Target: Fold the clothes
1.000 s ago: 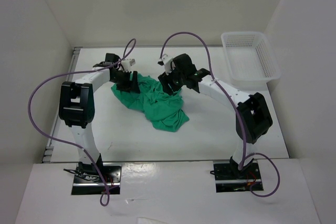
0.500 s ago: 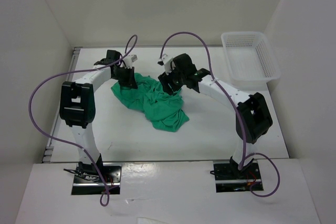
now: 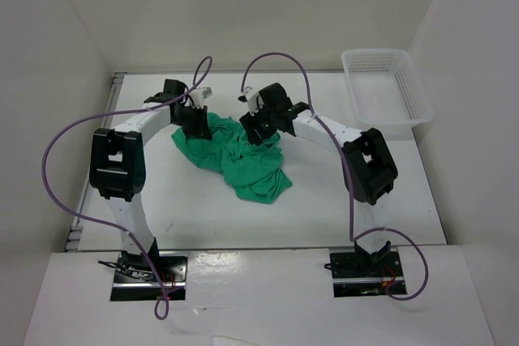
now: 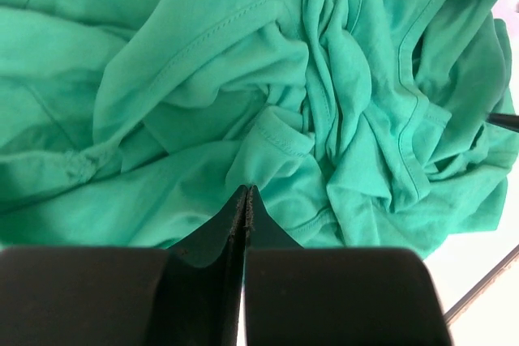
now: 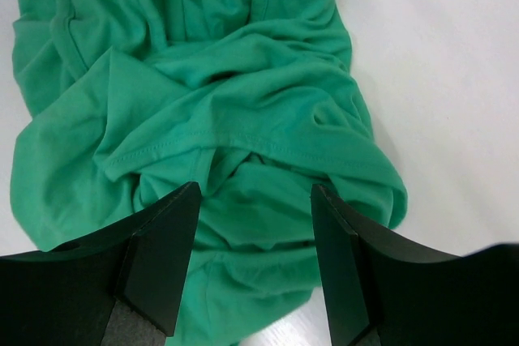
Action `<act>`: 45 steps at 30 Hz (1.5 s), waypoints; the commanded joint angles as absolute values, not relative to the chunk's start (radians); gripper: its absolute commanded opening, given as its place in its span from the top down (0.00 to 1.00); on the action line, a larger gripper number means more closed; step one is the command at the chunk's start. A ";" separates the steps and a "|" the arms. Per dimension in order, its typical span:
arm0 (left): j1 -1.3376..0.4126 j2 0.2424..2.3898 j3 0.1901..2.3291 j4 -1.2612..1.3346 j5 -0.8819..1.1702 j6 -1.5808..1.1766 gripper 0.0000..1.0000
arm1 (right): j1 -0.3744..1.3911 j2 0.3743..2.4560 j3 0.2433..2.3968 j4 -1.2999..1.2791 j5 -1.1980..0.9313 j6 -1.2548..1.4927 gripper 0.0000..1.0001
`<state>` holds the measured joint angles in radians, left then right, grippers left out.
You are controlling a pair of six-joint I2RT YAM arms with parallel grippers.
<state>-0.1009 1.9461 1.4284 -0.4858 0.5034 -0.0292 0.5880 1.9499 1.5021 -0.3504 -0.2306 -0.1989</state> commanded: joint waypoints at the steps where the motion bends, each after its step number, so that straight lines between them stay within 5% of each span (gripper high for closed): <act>1: -0.089 1.881 1.405 -0.482 0.528 -0.008 1.00 | 0.583 1.986 1.575 -0.334 -0.267 -0.201 0.35; 30: -0.080 1.871 1.405 -0.482 0.517 0.011 1.00 | 0.649 2.152 1.706 -0.410 -0.299 -0.259 0.48; 34: -0.080 1.881 1.405 -0.482 0.517 0.011 1.00 | 0.649 2.170 1.706 -0.410 -0.299 -0.270 0.58; 38: -0.080 1.881 1.414 -0.491 0.517 0.011 1.00 | 0.649 2.180 1.736 -0.420 -0.299 -0.270 0.86; 45: -0.080 1.821 1.449 -0.511 0.496 0.011 1.00 | 0.649 2.022 1.756 -0.430 -0.215 -0.288 0.90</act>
<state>-0.0837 1.8893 1.4010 -0.5049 0.4957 -0.0036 0.6384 2.1536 1.7035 -0.4263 -0.2584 -0.2714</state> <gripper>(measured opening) 0.001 0.126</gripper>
